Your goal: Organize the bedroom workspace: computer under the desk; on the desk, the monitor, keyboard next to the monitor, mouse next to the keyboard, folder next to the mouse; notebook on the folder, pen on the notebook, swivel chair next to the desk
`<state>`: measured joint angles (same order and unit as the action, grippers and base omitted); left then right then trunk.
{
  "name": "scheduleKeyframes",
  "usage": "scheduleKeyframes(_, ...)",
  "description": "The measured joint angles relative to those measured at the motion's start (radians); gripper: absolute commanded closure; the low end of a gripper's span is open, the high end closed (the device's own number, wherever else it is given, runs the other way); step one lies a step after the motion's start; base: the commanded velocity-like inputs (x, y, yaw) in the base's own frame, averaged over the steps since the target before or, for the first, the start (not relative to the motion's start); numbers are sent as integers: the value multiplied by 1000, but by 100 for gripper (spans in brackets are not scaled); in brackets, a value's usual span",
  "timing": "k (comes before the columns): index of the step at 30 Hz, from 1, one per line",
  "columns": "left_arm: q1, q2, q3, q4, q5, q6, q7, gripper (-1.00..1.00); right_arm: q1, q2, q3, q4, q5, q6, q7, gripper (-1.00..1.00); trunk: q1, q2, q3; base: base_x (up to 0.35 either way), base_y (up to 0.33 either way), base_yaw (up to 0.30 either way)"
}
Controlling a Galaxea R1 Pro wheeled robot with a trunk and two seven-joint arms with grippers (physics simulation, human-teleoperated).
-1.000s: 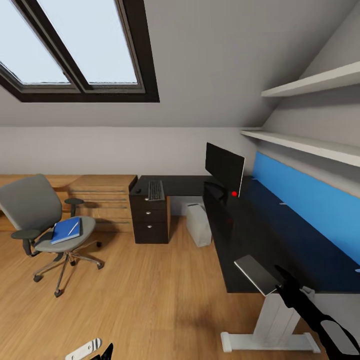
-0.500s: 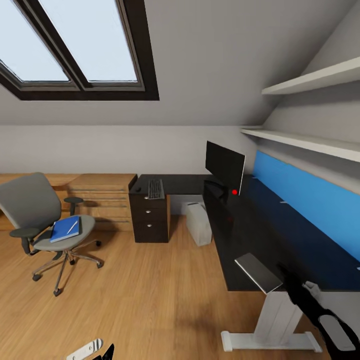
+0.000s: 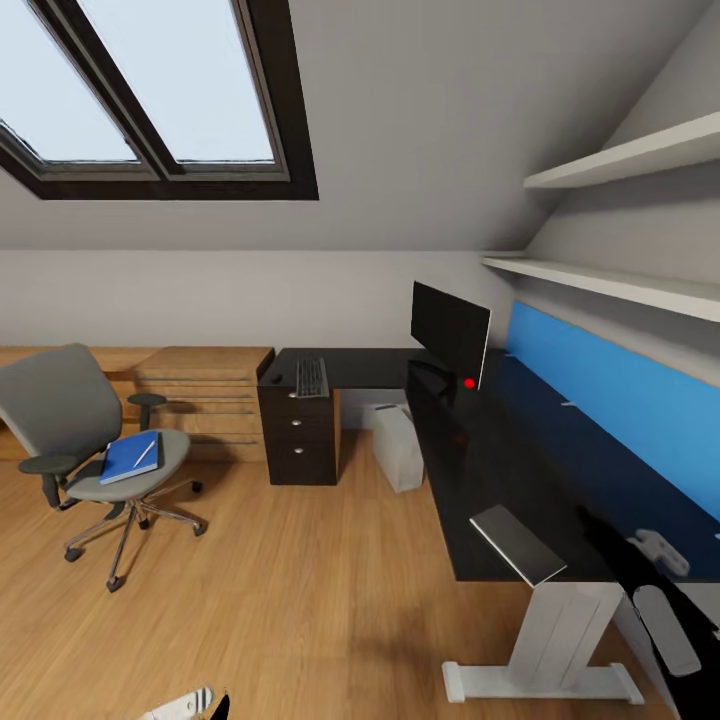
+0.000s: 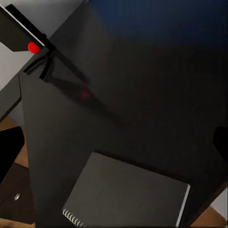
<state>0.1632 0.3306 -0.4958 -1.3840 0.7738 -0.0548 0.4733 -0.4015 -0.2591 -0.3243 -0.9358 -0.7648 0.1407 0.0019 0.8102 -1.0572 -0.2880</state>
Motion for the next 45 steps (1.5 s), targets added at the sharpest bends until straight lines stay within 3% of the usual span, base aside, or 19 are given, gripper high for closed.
scheduleKeyframes(2,0,-20,1,18,-32,0,0,-100,0,0,18,-8,16,10,-22,-100,0,0,0,23,0,0)
scheduleKeyframes(3,0,-43,2,32,-75,-1,1,-100,0,0,33,-14,27,17,-48,-100,0,0,0,74,0,0)
scheduleKeyframes(7,0,-52,3,38,-98,-1,2,-100,0,0,58,-17,46,21,-73,-100,0,0,0,172,0,0)
scheduleKeyframes(9,0,-54,3,40,-102,-1,2,-100,-1,-3,88,-17,90,23,-84,-100,0,0,0,261,0,0)
scheduleKeyframes(11,0,-55,3,43,-105,0,2,-100,-3,-4,112,-18,181,27,-104,-100,-1,0,0,277,0,0)
scheduleKeyframes(13,0,-55,3,46,-105,0,2,-100,-4,-3,119,-18,236,33,-114,-100,0,0,0,217,0,0)
scheduleKeyframes(14,0,-55,2,49,-105,0,2,-100,-5,-2,124,-18,289,41,-120,-100,0,0,0,175,0,0)
scheduleKeyframes(17,0,-55,2,55,-107,-1,2,-100,-6,2,130,-17,378,55,-126,-100,0,0,0,175,0,0)
scheduleKeyframes(19,0,-56,2,57,-108,-1,2,-100,-6,3,138,-17,407,60,-127,-100,0,0,0,219,0,0)
scheduleKeyframes(22,0,-56,2,59,-109,-1,1,-100,-6,3,163,-17,432,64,-126,-100,0,0,0,265,0,0)
scheduleKeyframes(25,0,-56,2,59,-110,-1,1,-100,-6,3,211,-15,448,66,-128,-100,-1,0,0,299,0,0)
scheduleKeyframes(26,0,-56,2,60,-110,-1,0,-100,-6,3,248,-14,455,68,-130,-100,-1,0,0,312,0,0)
scheduleKeyframes(28,0,-56,2,60,-111,-1,1,-100,-6,3,264,-14,459,73,-131,-100,-1,0,0,290,0,0)
scheduleKeyframes(41,0,-56,2,60,-113,-1,1,-100,-6,4,293,-12,462,111,-125,-100,0,0,0,191,0,0)
scheduleKeyframes(45,0,-56,1,60,-113,-1,1,-100,-6,5,337,-10,461,113,-128,-100,0,0,0,188,0,0)
